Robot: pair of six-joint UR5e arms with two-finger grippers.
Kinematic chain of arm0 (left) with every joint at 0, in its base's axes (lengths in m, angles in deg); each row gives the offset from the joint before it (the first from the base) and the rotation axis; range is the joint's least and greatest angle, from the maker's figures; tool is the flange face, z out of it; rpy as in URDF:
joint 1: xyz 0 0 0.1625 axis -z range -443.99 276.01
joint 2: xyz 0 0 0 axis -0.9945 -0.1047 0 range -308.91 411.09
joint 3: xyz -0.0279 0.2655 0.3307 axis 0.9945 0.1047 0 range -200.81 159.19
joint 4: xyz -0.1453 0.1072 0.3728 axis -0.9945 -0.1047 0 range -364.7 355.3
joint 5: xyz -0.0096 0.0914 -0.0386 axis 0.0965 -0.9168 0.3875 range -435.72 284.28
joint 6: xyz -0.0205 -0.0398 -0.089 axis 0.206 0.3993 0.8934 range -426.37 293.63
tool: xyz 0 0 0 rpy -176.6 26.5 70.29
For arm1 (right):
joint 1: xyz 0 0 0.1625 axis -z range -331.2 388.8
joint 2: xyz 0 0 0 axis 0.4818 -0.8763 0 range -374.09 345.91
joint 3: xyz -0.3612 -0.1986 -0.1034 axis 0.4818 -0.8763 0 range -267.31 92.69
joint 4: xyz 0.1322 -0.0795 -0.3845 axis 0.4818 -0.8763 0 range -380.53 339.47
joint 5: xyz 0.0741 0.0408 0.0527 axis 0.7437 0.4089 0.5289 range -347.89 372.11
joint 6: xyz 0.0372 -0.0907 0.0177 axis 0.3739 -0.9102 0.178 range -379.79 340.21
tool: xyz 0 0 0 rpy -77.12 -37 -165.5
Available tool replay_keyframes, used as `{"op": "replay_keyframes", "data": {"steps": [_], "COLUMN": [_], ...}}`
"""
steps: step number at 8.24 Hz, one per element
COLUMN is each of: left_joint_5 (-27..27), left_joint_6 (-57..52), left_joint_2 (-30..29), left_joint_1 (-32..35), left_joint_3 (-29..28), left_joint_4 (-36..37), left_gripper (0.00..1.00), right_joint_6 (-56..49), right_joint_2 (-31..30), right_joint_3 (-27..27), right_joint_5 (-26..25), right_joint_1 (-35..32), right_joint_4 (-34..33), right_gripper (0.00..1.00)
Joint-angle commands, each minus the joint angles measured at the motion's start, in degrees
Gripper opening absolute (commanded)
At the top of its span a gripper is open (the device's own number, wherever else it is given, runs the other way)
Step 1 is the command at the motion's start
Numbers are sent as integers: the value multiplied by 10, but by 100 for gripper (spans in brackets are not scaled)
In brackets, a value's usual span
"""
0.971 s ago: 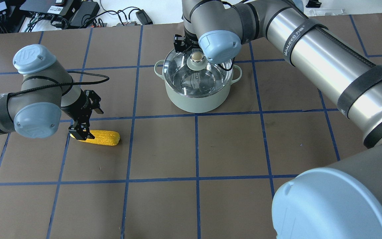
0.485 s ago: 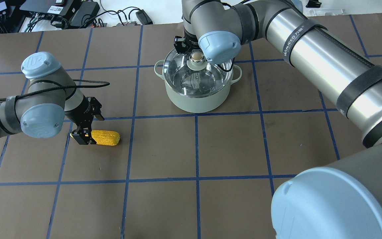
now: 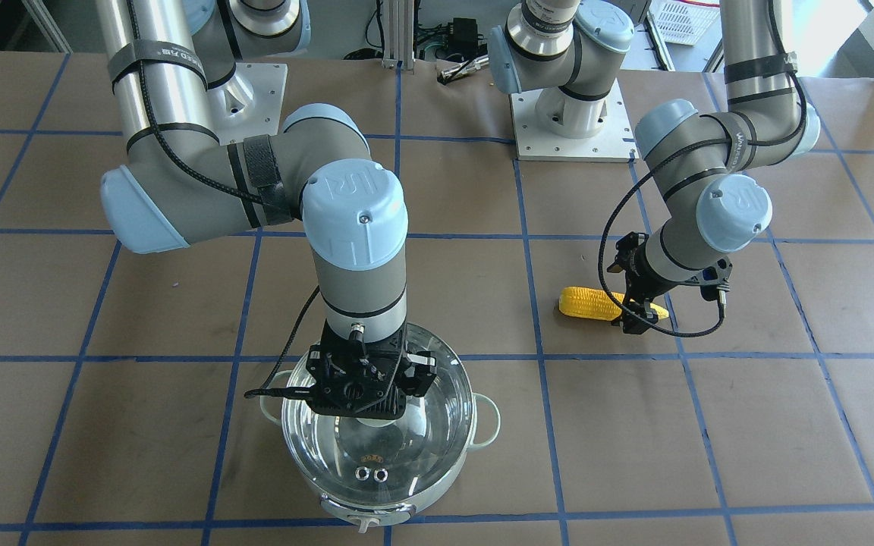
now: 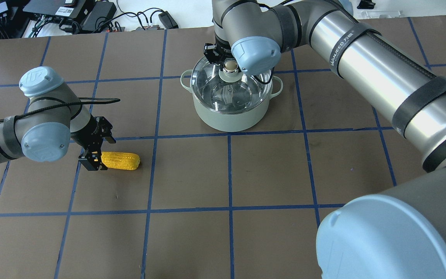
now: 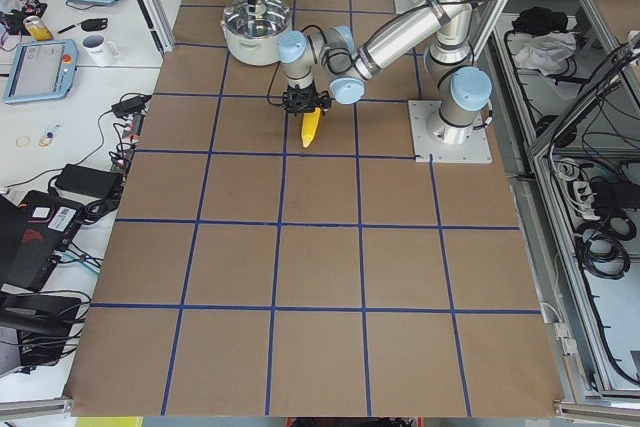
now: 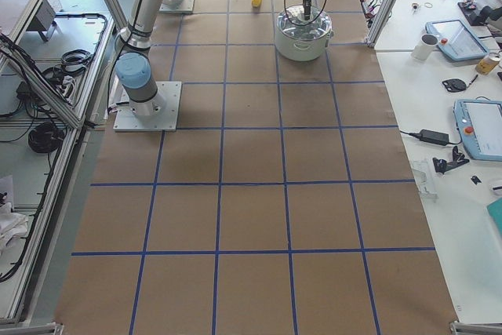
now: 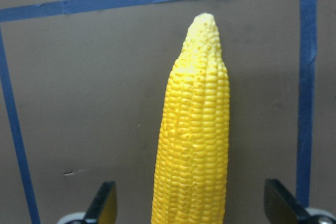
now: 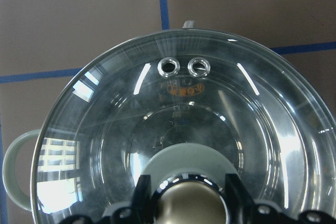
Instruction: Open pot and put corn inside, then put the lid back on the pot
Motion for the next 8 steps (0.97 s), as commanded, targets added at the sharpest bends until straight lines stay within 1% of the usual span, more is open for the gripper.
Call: {"op": "replay_keyframes", "data": {"steps": [1, 3, 4, 5, 6, 7, 8], "left_joint_5": [0, 0, -1, -1, -1, -1, -1], "left_joint_6": [-1, -2, -4, -4, -2, 5, 4], "left_joint_2": [-29, -27, -26, -27, -27, -27, -27], "left_joint_1": [-2, -1, -1, -1, -1, -1, -1], "left_joint_3": [4, 16, 17, 17, 17, 17, 16], "left_joint_4": [51, 51, 51, 51, 51, 50, 50], "left_gripper": [100, 100, 100, 100, 89, 65, 58], "right_joint_6": [-2, -14, -23, -46, -55, -67, -80], "right_joint_2": [-8, -45, -68, -101, -142, -188, -233], "right_joint_3": [-5, 1, 5, 20, 46, 75, 99], "right_joint_5": [-1, 0, -2, -2, -2, -2, 6], "right_joint_1": [1, 1, 3, 4, 17, 39, 68], "right_joint_4": [1, 9, 46, 66, 71, 93, 139], "right_gripper": [32, 32, 32, 31, 34, 34, 32]}}
